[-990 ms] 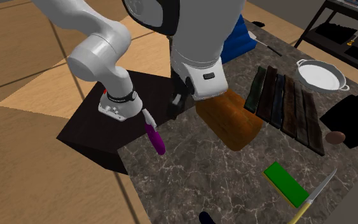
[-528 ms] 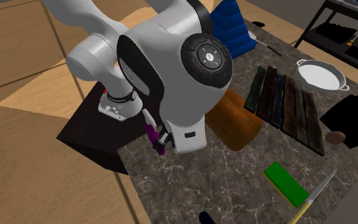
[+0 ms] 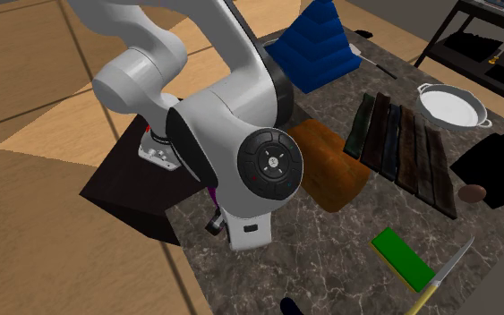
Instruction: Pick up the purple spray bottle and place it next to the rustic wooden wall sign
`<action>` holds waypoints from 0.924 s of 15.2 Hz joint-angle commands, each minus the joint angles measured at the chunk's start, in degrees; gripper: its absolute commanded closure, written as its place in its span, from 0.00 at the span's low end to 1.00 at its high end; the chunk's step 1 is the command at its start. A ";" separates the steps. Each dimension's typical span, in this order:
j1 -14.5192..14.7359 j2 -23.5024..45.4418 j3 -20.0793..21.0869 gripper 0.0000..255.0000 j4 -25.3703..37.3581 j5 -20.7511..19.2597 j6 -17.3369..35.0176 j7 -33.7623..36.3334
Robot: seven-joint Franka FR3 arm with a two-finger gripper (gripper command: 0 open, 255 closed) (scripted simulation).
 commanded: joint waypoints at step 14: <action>0.00 1.37 -0.31 1.00 -2.63 0.15 3.93 -0.20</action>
